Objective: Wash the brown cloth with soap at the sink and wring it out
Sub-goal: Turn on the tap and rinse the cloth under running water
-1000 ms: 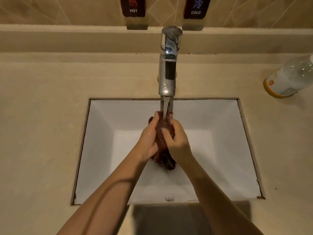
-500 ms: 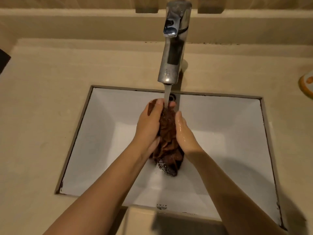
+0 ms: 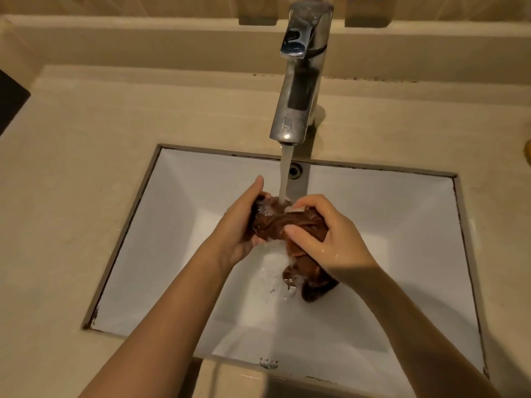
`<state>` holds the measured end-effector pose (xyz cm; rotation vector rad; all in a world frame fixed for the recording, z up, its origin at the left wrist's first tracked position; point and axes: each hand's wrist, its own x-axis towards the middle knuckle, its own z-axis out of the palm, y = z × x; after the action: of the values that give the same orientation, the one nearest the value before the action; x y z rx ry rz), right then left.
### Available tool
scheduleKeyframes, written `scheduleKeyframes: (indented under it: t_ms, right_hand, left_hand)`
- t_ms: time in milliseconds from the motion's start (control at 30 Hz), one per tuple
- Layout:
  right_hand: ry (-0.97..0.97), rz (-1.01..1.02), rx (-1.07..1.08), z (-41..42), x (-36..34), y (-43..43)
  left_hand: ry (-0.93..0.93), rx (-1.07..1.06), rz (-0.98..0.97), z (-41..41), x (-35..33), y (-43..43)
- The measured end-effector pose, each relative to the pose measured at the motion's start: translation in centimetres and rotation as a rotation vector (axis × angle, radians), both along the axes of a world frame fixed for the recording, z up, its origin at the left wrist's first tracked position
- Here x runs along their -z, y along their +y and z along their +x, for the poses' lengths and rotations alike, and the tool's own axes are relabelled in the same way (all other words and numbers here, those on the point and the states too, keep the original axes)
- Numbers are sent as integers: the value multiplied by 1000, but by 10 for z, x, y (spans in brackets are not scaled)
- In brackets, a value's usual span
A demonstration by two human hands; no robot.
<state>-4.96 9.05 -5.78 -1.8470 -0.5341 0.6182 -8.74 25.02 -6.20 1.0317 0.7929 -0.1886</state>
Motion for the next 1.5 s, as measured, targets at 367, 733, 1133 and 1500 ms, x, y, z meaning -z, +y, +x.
scheduleKeyframes:
  t_ms: [367,733,1133,1500]
  right_hand:
    - [-45,-200,310,11,15,43]
    - [-236,-255,383,13,11,61]
    - [-119,-140,442,7,18,63]
    - [45,-89,369,-7,5,59]
  left_hand:
    - [-54,-164,426,-6,14,-31]
    - [-34,-83,192,6,4,-33]
    - [23,-162,115,19,5,-32]
    - [-111,-165,189,20,1,-26]
